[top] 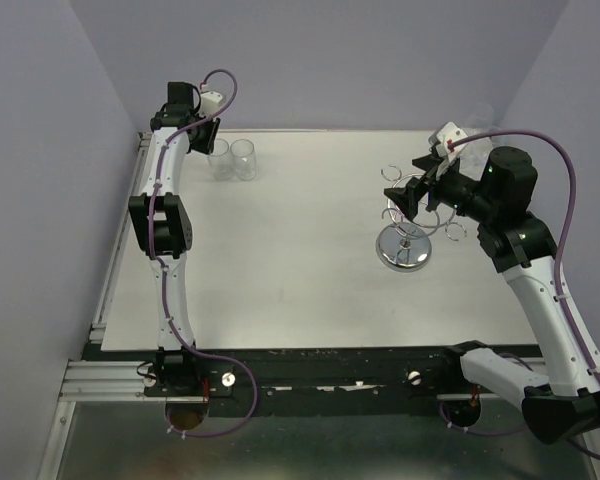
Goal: Take the wine glass off the wine glass rack
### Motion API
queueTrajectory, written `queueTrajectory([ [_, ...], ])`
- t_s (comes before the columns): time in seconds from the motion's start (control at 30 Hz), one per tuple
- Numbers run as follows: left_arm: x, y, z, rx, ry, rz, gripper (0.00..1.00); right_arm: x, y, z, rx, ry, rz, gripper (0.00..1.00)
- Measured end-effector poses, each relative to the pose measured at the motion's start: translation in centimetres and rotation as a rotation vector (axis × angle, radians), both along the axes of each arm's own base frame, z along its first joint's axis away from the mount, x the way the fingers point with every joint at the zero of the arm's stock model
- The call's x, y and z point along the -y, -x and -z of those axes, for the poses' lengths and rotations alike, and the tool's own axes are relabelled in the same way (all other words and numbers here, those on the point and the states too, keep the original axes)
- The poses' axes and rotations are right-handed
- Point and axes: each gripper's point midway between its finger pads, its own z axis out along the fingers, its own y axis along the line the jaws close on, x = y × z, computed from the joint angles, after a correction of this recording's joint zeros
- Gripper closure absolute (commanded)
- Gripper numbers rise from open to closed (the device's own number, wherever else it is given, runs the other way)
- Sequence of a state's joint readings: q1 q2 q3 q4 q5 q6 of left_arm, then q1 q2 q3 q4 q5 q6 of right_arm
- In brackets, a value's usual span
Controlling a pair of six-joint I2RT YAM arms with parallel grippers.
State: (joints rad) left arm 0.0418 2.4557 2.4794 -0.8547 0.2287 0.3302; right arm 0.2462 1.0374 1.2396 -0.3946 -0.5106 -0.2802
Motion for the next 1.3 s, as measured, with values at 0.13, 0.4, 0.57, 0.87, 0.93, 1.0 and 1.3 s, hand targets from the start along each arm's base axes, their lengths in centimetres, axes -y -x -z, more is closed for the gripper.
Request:
queueTrajectory([
  [0.13,0.0,-0.3,-0.3,0.015,0.004,-0.005,0.45,0.1,0.0,0.0,-0.006,-0.007,0.005,0.05],
  [0.4,-0.2,-0.9,-1.1,0.045,0.013,-0.044,0.11,0.1,0.0,0.0,-0.017,-0.018,0.006,0.05],
  [0.57,-1.0,-0.6,-4.6,0.103,0.014,-0.128,0.01,0.3,-0.6,-0.3,-0.066,-0.035,0.049,0.0],
  [0.87,-0.8,6.0,-22.9,0.458,0.096,-0.202,0.01,2.8,-3.0,-3.5,-0.045,-0.016,0.227,0.0],
  [0.93,-0.5,7.8,-26.1,0.529,0.125,-0.212,0.01,3.5,-3.7,-3.6,-0.068,-0.017,0.286,0.0],
  [1.0,-0.1,9.4,-28.0,0.572,0.161,-0.226,0.01,4.6,-4.6,-3.1,-0.115,-0.02,0.375,0.0],
  [1.3,1.8,12.0,-22.9,0.441,0.219,-0.241,0.01,10.4,-5.0,0.0,-0.245,0.047,0.742,0.0],
])
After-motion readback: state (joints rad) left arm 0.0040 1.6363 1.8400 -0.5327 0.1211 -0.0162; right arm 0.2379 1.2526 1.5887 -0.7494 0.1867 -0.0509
